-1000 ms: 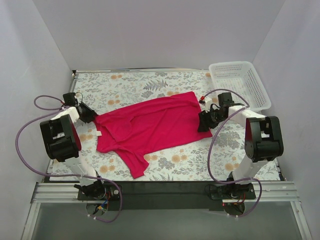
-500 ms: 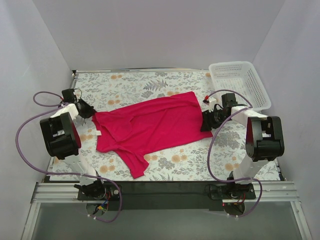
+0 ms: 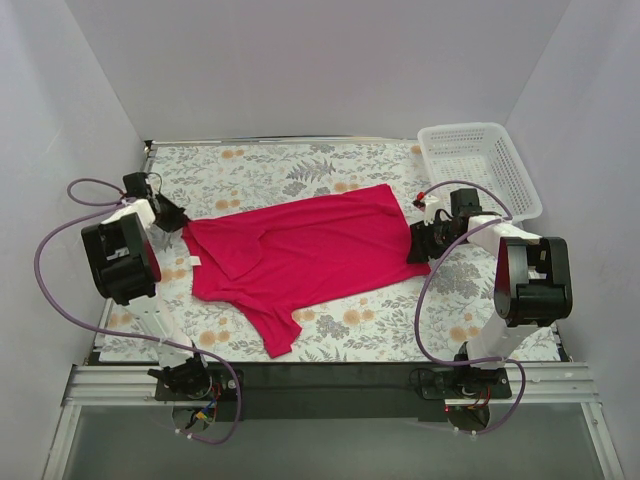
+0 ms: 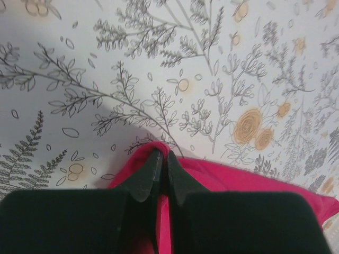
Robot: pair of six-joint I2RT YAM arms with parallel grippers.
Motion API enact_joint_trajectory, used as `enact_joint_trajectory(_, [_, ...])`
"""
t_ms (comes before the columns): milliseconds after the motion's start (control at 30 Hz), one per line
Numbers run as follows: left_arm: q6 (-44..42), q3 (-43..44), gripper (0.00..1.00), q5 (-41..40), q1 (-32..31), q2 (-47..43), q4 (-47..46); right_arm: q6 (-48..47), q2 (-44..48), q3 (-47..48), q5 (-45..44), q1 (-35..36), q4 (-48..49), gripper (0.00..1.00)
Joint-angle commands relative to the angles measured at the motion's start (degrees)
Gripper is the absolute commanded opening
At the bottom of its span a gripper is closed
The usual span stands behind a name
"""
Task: Fold and stack the t-shirts
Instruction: Fold the tshirt
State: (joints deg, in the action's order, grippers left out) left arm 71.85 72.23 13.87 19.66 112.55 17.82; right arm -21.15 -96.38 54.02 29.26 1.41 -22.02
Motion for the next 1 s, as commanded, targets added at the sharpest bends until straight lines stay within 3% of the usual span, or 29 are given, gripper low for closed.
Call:
enact_joint_trajectory(0, [-0.05, 5.10, 0.00, -2.97, 1.17, -0.32, -0.25, -0.56, 0.84, -1.46, -2.80, -0.62, -0.13, 0.49])
enact_joint_trajectory(367, [-0.66, 13.11, 0.00, 1.41, 1.26, 6.27, 2.56, -2.58, 2.06, -2.43, -1.85, -2.46, -0.83, 0.49])
enact_joint_trajectory(500, [-0.84, 12.50, 0.25, 1.95, 1.26, 5.49, 2.92, -9.34, 3.91, 0.99, 6.59, -2.46, -5.48, 0.55])
enact_joint_trajectory(533, [-0.84, 12.15, 0.37, 1.60, 1.26, 4.53, 2.74, -11.70, 4.00, 2.57, 9.21, -2.38, -6.53, 0.56])
enact_joint_trajectory(633, [-0.84, 10.40, 0.53, -0.24, 1.35, 0.49, 2.65, -12.69, 3.22, 9.24, 11.79, -1.50, -9.35, 0.57])
enact_joint_trajectory(700, [0.21, 4.46, 0.57, -1.99, 1.78, -7.04, 1.26, -10.69, -1.06, 19.13, 9.44, 3.13, -9.80, 0.58])
enact_joint_trajectory(967, [3.90, -14.91, 0.57, 2.74, 2.22, -18.50, -4.20, 5.12, -20.49, 42.01, -6.55, 9.48, -5.58, 0.57])
